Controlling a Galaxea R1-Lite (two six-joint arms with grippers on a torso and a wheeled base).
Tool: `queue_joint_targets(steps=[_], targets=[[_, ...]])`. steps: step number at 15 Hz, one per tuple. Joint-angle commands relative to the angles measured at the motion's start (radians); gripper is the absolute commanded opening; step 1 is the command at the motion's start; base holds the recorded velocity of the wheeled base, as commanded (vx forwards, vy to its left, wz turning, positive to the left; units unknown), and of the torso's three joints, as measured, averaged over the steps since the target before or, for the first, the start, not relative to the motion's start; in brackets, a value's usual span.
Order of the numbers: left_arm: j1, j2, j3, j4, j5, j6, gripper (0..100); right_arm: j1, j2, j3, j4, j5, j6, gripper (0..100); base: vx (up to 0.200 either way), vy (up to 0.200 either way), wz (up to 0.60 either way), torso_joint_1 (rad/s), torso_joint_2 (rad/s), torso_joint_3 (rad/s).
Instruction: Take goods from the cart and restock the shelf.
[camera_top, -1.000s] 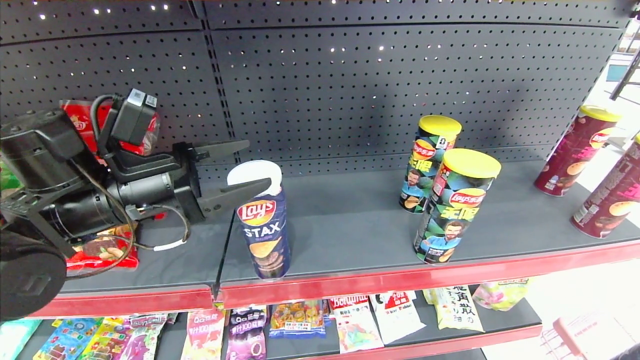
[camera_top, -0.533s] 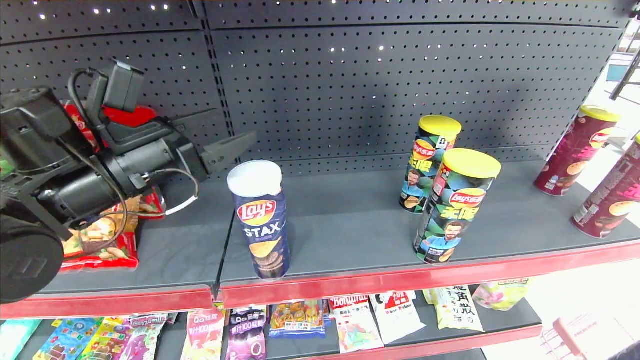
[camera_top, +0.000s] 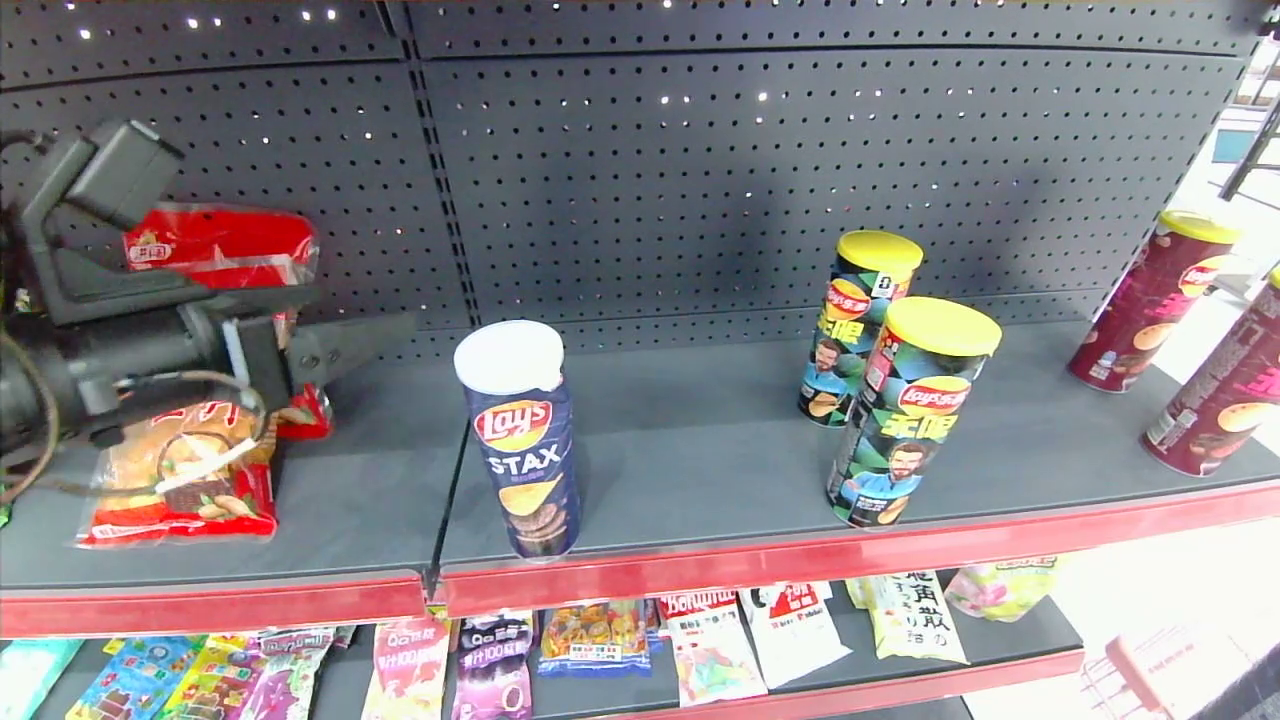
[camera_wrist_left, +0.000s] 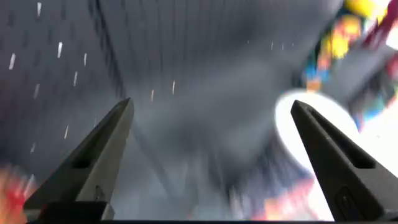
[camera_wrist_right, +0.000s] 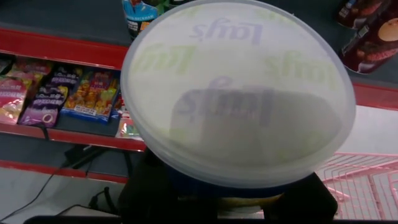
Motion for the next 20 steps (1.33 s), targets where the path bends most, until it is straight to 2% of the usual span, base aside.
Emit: queue_joint_targets(steps=[1, 2, 3, 4, 6, 8, 10, 20], targets=[[0.062, -0.277, 0.012, 0.327, 0.005, 0.167, 100, 0.007, 0.042, -0.001, -0.001, 0.000, -0.003, 0, 0.000, 0.000, 0.00, 0.000, 0.00, 0.000], [0.091, -0.369, 0.053, 0.480, 0.008, 0.247, 100, 0.007, 0.054, 0.011, -0.010, -0.004, 0.000, 0, 0.000, 0.000, 0.00, 0.000, 0.00, 0.000], [0.093, -0.401, 0.087, 0.483, 0.009, 0.253, 100, 0.001, 0.053, 0.010, -0.009, -0.004, -0.001, 0, 0.000, 0.000, 0.00, 0.000, 0.00, 0.000], [0.099, -0.468, 0.174, 0.448, 0.048, 0.255, 100, 0.002, 0.068, 0.005, -0.010, -0.004, -0.001, 0, 0.000, 0.000, 0.00, 0.000, 0.00, 0.000], [0.100, -0.488, 0.253, 0.356, 0.163, 0.241, 100, 0.004, 0.071, -0.007, -0.004, -0.005, -0.001, 0, 0.000, 0.000, 0.00, 0.000, 0.00, 0.000], [0.102, -0.447, 0.293, 0.213, 0.210, 0.245, 100, 0.004, 0.071, -0.007, -0.006, 0.000, -0.001, 0, 0.000, 0.000, 0.00, 0.000, 0.00, 0.000], [0.102, -0.412, 0.296, 0.143, 0.213, 0.245, 100, 0.005, 0.071, -0.005, -0.006, 0.000, -0.001, 0, 0.000, 0.000, 0.00, 0.000, 0.00, 0.000], [0.100, -0.438, 0.319, 0.138, 0.213, 0.273, 100, 0.005, 0.067, -0.005, -0.006, 0.000, -0.003, 0, 0.000, 0.000, 0.00, 0.000, 0.00, 0.000]])
